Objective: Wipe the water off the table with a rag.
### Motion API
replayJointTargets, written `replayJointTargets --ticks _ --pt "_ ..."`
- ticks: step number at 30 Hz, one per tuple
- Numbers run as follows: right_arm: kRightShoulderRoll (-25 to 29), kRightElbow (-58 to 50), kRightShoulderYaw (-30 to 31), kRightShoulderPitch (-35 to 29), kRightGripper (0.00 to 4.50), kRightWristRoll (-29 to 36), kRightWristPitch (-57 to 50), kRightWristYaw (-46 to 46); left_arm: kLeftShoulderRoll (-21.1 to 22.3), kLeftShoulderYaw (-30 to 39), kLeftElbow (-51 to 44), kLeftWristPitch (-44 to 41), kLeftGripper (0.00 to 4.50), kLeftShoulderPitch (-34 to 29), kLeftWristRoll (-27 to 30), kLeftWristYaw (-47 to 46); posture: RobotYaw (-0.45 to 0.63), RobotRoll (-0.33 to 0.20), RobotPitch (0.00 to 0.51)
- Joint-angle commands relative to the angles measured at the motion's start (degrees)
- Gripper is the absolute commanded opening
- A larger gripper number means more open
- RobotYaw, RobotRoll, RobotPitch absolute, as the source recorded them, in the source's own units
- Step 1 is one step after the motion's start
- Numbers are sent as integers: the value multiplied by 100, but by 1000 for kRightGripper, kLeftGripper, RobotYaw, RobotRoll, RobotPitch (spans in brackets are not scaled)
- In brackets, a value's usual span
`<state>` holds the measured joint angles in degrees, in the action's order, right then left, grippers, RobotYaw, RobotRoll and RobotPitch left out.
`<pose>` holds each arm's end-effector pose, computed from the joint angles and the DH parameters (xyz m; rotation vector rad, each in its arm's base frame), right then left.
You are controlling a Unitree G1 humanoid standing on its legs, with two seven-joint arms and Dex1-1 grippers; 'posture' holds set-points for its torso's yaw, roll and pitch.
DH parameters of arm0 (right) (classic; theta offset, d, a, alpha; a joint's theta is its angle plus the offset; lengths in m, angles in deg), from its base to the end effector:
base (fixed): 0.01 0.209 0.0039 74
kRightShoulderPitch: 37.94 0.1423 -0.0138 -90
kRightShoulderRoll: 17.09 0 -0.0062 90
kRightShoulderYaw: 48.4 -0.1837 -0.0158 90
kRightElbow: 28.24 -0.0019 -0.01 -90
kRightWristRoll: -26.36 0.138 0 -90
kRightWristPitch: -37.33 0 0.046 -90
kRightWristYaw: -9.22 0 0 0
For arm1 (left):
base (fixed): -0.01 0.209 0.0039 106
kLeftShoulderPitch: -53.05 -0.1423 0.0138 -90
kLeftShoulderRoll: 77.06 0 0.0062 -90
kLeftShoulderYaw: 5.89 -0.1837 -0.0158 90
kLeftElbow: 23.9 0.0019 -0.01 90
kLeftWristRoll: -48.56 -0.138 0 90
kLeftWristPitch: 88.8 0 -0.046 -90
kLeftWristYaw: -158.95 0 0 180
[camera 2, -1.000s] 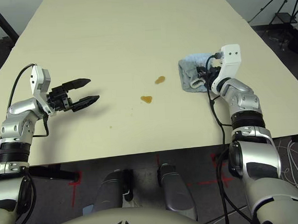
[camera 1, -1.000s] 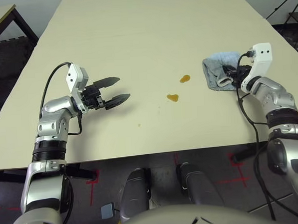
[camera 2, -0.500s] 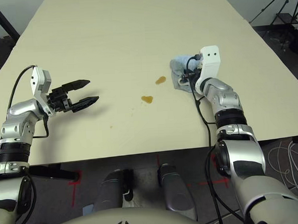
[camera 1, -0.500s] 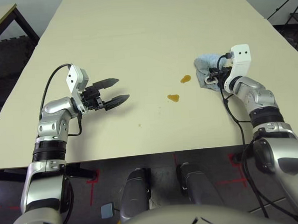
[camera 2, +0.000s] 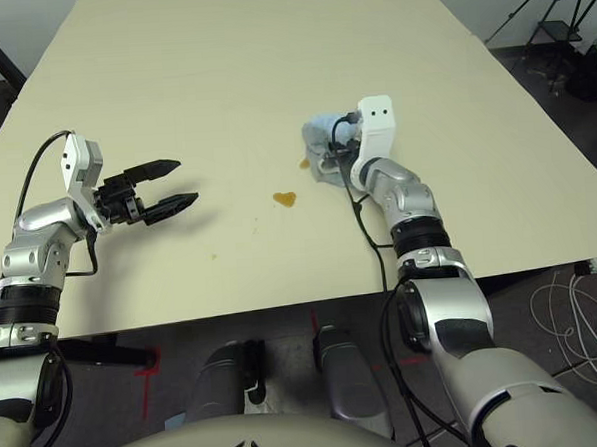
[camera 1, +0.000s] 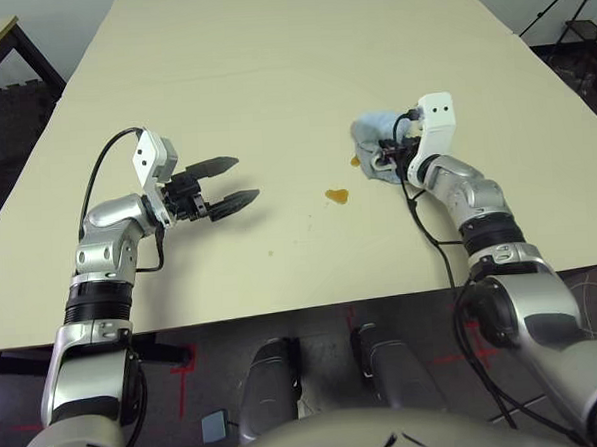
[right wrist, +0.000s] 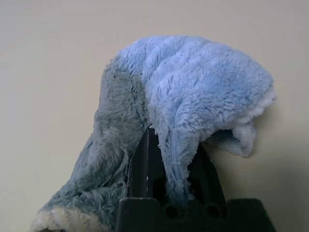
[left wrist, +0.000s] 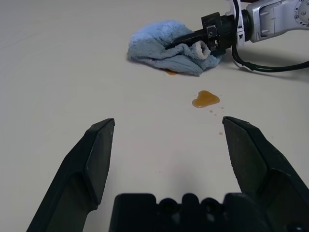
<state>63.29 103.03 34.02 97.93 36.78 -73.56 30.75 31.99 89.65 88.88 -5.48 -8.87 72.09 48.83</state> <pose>0.3379 -0.1446 0.1070 0.1629 0.2785 0.4283 0.2839 0.2822 0.1387 0.1379 0.0169 -1.0320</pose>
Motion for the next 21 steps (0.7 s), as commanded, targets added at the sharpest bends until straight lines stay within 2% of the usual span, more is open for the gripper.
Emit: replayJointTargets --ticks 1,6,11,21 --pt "-314 1 292 -127 58 -34 -214 90 38 -43 -126 -29 4500 -107 -69 1 -101 0 140" --pt "-506 -49 393 -137 58 -72 -227 75 28 -44 -114 -19 4500 -103 -71 -2 -99 0 139" --pt "-435 156 311 -16 57 -92 -52 -33 16 -48 -106 -10 4500 -99 -72 -6 -97 0 138" --pt "523 1109 -368 598 56 42 694 -538 -2 -79 -106 -1 4500 -98 -80 23 -104 0 134"
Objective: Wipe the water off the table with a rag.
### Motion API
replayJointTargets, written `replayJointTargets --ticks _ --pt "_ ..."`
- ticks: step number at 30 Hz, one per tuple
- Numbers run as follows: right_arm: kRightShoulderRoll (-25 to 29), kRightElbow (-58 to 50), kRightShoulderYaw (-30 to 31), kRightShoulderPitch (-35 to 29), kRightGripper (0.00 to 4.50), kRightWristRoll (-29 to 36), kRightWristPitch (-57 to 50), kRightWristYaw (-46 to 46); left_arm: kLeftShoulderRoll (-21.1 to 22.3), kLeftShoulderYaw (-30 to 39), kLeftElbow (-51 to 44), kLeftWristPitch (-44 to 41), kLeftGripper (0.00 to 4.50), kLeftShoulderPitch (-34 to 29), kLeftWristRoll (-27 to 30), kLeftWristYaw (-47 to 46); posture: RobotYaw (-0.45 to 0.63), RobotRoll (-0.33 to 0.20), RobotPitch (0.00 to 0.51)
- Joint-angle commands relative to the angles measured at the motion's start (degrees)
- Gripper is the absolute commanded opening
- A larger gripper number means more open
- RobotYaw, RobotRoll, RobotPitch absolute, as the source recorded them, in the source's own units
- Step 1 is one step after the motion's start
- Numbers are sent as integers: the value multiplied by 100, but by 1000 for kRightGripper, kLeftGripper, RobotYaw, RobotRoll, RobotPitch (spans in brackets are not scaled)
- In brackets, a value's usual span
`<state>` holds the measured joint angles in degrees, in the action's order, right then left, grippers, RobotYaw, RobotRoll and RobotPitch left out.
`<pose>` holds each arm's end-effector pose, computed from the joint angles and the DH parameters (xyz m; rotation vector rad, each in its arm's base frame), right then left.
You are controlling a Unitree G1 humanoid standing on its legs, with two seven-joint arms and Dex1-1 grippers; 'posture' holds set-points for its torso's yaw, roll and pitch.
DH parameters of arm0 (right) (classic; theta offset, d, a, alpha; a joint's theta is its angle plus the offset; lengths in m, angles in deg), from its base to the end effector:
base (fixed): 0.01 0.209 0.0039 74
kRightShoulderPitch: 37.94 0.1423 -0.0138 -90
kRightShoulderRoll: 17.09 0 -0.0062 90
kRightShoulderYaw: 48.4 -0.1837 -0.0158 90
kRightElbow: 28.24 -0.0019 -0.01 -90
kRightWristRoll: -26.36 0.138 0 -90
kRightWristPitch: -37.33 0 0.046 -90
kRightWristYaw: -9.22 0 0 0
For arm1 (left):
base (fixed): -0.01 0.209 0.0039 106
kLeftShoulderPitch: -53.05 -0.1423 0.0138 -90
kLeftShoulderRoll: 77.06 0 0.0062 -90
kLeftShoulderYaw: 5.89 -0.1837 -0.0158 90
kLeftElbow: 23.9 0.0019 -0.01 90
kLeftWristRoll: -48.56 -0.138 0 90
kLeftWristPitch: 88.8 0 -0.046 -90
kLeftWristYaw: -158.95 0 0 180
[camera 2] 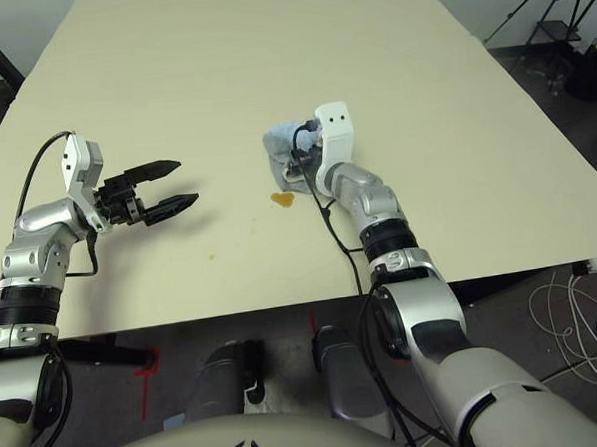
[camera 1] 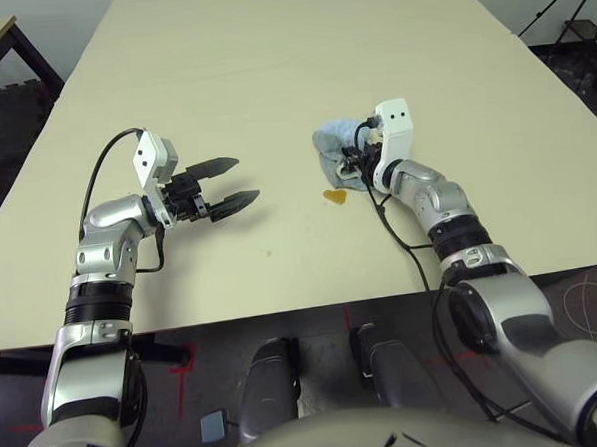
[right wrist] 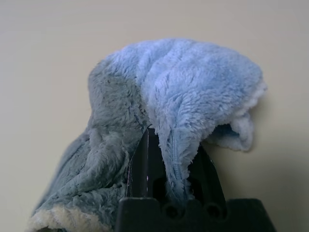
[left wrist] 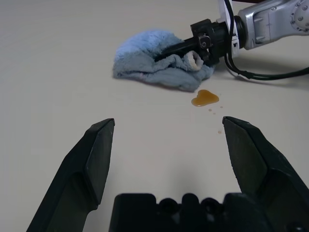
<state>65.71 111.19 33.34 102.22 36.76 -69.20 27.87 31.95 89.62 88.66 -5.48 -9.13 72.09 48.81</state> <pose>0.3475 -0.1551 0.1121 0.1377 0.2680 0.3403 0.2833 0.2820 0.1379 0.1376 0.0184 -1.0331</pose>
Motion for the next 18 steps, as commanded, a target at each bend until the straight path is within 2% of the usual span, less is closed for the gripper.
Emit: replayJointTargets --ticks 1,6,11,15,18 --pt "364 377 -357 230 56 68 317 -280 1 -83 -73 3 4500 -62 -83 32 -104 0 134" --pt "741 619 -637 482 55 183 466 -346 -3 -113 31 23 4500 45 -114 63 -117 0 133" --pt "1044 390 -729 515 54 306 232 -96 -8 -155 144 61 4500 157 -145 100 -120 0 135" --pt "1426 -756 -679 216 54 656 -798 555 0 -185 285 102 4500 266 -180 157 -127 0 138" --pt "1660 -2072 -671 -267 54 1099 -2073 841 0 -200 418 158 4500 334 -212 211 -132 0 139"
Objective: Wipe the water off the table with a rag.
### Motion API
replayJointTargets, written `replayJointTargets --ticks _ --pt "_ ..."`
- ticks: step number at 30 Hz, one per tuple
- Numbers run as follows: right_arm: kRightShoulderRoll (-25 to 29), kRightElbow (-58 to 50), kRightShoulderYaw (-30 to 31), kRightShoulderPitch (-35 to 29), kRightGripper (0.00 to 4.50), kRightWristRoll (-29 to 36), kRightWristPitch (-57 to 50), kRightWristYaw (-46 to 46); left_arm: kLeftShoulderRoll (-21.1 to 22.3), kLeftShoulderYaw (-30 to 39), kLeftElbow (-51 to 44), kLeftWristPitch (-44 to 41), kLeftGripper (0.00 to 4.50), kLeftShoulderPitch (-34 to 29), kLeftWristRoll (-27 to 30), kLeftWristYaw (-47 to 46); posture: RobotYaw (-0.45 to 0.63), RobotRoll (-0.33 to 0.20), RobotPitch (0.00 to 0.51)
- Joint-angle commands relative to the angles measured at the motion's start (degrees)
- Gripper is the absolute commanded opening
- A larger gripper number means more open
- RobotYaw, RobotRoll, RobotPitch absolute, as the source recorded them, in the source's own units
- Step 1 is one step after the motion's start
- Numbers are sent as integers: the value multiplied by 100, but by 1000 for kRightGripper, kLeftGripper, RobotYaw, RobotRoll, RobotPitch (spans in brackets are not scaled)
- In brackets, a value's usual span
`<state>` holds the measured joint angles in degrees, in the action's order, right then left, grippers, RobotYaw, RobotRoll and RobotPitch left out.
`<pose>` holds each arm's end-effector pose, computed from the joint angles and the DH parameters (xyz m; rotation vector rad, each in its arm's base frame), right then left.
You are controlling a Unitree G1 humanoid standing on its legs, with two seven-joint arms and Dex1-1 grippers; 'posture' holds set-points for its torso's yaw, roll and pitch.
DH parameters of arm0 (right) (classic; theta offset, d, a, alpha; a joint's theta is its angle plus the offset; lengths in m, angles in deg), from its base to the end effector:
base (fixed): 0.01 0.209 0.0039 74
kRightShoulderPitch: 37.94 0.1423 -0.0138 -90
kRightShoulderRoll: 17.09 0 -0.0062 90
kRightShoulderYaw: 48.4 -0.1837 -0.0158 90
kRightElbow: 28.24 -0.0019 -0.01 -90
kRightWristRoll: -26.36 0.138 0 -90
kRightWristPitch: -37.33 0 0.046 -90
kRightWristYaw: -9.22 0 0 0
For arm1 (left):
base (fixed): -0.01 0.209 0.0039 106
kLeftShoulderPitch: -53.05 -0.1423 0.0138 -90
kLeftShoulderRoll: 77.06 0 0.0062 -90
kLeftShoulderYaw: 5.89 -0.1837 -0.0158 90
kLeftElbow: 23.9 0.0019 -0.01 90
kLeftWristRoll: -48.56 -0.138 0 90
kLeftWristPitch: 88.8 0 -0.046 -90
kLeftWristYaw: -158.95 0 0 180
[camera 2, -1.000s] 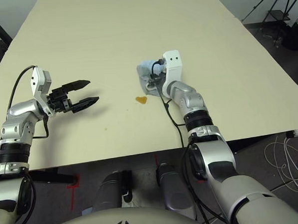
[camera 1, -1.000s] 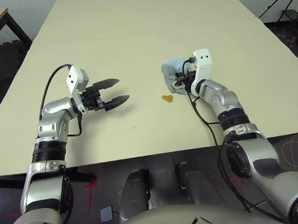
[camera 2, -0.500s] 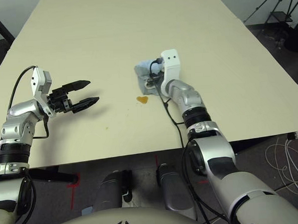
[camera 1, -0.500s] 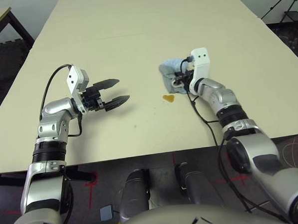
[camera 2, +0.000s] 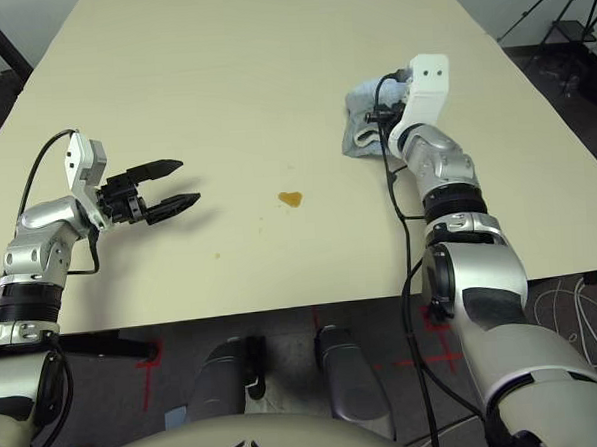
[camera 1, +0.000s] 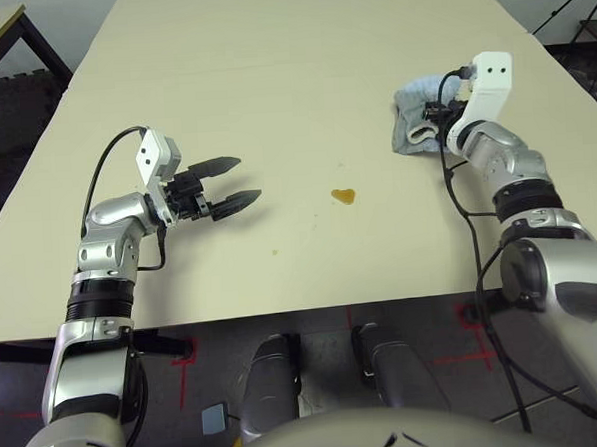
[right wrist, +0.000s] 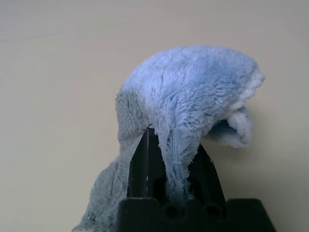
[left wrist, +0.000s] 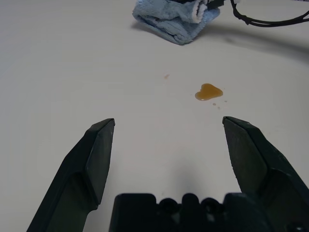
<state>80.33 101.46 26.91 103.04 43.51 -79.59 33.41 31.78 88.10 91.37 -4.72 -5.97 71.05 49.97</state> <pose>0.3409 -0.2398 0.1693 0.1909 0.1505 0.2518 0.2924 0.2775 0.1433 0.1596 0.0213 -1.0629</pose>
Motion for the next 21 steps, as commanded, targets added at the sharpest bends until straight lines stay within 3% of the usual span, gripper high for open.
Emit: replayJointTargets --ticks 1,5,9,21 --pt "247 -1516 -12 -527 54 572 -1431 342 16 -54 183 100 4500 32 -115 109 -140 0 139" --pt "229 -2777 40 -1251 54 1042 -2584 353 4 -88 344 166 4500 115 -154 172 -144 0 140" --pt "-34 -3338 50 -1782 54 1185 -3018 131 -24 -122 538 243 4500 238 -201 228 -144 0 140" --pt "-1033 -3604 210 -2512 54 883 -2646 -762 -107 -147 733 341 4500 387 -292 347 -173 0 135"
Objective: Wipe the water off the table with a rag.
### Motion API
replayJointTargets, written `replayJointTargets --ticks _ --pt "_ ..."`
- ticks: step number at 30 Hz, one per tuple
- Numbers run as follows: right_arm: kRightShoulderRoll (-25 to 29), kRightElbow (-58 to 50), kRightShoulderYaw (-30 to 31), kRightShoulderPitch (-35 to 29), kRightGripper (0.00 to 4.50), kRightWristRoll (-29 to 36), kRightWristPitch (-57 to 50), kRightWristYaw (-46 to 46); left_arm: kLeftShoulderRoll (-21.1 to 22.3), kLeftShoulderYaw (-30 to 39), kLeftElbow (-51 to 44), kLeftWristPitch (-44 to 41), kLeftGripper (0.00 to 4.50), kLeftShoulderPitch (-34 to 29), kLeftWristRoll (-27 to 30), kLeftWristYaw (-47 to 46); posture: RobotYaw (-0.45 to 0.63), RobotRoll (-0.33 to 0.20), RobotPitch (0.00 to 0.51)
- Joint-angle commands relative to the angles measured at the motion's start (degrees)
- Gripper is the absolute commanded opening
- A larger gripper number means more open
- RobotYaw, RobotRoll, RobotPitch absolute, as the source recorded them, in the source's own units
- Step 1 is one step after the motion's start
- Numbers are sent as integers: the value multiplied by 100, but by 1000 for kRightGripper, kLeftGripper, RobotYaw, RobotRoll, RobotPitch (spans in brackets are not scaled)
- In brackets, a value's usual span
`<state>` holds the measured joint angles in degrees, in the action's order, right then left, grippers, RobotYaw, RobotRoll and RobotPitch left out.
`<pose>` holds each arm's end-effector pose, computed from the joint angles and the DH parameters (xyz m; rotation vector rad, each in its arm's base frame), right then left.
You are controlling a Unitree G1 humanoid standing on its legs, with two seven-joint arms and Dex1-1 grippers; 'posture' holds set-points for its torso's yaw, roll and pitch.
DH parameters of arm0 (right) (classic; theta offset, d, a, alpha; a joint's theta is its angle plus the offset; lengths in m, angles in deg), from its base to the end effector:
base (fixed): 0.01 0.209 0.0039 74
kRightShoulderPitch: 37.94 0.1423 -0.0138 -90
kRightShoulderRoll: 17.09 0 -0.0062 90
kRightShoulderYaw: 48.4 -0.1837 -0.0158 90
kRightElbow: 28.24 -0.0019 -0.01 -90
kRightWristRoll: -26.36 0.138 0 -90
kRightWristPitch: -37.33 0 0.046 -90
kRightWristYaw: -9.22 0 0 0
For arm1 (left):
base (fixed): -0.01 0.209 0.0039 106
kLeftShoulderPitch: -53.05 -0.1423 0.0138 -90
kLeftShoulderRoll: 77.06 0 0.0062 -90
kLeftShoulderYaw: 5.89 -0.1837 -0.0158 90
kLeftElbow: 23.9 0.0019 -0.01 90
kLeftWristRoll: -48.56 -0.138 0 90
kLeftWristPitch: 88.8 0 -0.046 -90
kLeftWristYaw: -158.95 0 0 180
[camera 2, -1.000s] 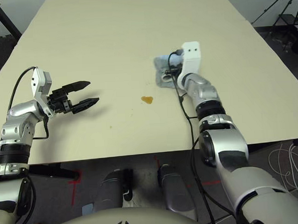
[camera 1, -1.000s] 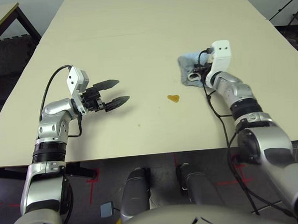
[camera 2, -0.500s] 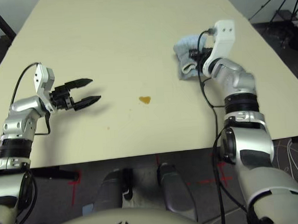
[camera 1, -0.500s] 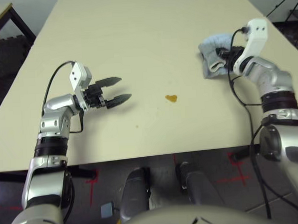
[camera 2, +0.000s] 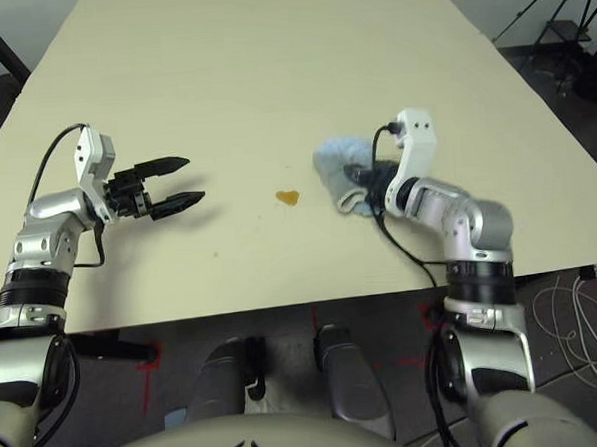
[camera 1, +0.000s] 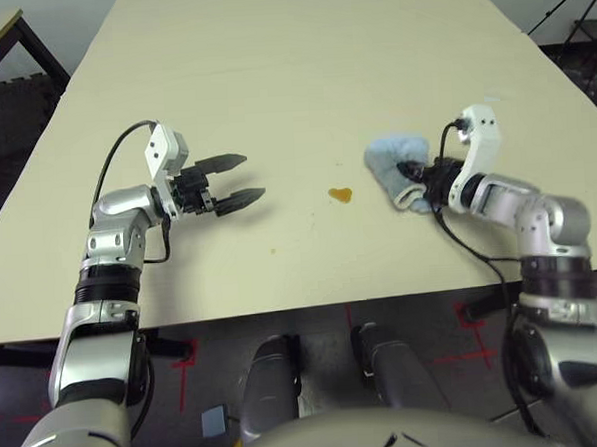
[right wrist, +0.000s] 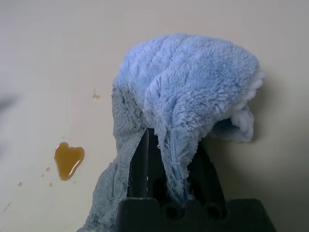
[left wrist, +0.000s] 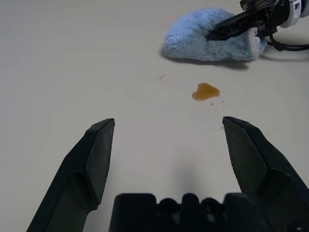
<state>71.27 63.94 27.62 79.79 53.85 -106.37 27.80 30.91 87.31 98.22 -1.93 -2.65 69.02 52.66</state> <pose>0.2764 -0.2013 0.1248 0.3477 0.3868 0.4014 0.3014 0.2780 0.1391 0.1617 0.0452 -1.0874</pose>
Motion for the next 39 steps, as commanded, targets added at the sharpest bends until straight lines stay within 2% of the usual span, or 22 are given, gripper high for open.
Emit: replayJointTargets --ticks 1,9,21,39 --pt "-165 188 148 -186 54 -171 87 -239 -21 -68 60 65 4500 65 -96 84 -172 0 136" --pt "-597 117 452 -188 54 -109 4 -284 -4 -59 89 69 4500 93 -129 114 -165 0 137" --pt "-1149 100 1244 -103 53 -93 -256 -66 59 -20 39 59 4500 13 -124 126 -151 0 141" --pt "-1953 1113 2038 731 51 -298 -18 346 245 59 -520 -277 4500 -525 63 240 -118 0 158"
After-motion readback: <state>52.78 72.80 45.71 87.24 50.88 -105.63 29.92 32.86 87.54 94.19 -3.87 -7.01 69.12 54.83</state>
